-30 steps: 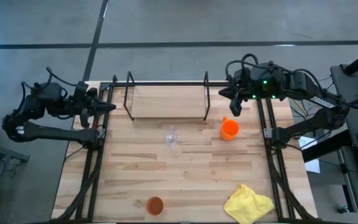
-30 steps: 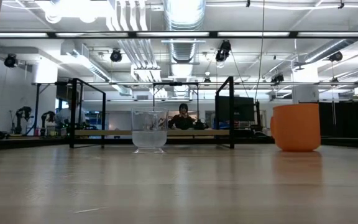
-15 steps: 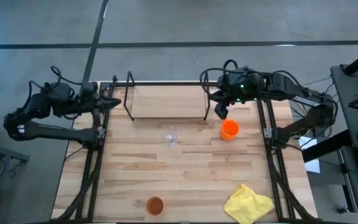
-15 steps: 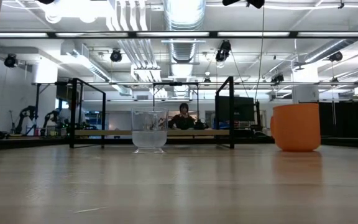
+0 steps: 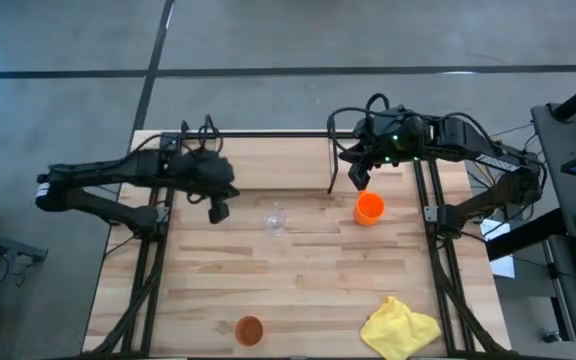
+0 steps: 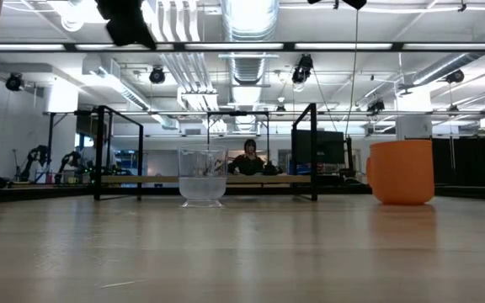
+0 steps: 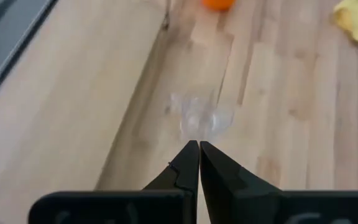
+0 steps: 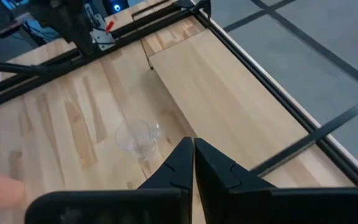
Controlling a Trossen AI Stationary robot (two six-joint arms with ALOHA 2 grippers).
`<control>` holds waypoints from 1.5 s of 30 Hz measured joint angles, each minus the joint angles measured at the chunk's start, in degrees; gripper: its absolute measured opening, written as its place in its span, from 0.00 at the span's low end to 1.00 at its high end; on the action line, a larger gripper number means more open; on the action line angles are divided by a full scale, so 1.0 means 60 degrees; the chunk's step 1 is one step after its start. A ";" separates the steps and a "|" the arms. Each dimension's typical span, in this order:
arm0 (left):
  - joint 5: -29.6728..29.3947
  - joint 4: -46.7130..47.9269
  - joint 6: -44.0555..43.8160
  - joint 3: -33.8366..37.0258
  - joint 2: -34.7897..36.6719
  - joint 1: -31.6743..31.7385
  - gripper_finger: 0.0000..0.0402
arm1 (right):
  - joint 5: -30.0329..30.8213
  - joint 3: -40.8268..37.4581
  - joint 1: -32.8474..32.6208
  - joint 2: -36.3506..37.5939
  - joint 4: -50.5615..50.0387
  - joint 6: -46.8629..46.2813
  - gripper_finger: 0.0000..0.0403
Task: Stack small to large cups/mugs on shelf
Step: Put the transparent mug on the shelf
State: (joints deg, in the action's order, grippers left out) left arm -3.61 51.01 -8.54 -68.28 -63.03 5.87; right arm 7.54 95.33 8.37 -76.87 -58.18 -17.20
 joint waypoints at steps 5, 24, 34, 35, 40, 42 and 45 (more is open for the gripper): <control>0.0014 -0.0180 0.0928 -0.0353 -0.1218 0.0003 0.00 | -0.0002 0.0000 -0.0002 0.0120 -0.0560 -0.0249 0.02; 0.0097 0.0636 0.0478 -0.1944 -0.3529 0.0266 0.01 | -0.0006 0.0000 -0.0002 0.0755 -0.1684 -0.0315 0.02; 0.0234 0.1050 0.0019 -0.1933 -0.4048 0.0342 0.17 | -0.0006 0.0000 -0.0002 0.1210 -0.2064 -0.0275 0.02; 0.0277 0.1052 -0.0167 -0.1933 -0.4135 0.0346 0.19 | -0.0006 0.0000 -0.0002 0.1259 -0.2068 -0.0275 0.02; 0.0451 0.0820 -0.1490 -0.1858 -0.4543 0.0309 0.22 | -0.0003 0.0000 -0.0002 0.1478 -0.2369 -0.0274 0.02; 0.0459 0.0694 -0.1793 -0.1849 -0.4827 0.0260 0.22 | -0.0006 0.0003 -0.0002 0.1526 -0.2514 -0.0271 0.02; 0.0554 0.0581 -0.2024 -0.1860 -0.5214 0.0262 0.22 | -0.0006 0.0000 -0.0002 0.1558 -0.2685 -0.0275 0.02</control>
State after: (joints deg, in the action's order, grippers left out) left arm -0.29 54.50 -20.69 -79.44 -94.31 7.44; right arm 7.51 95.33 8.36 -67.53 -74.29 -18.85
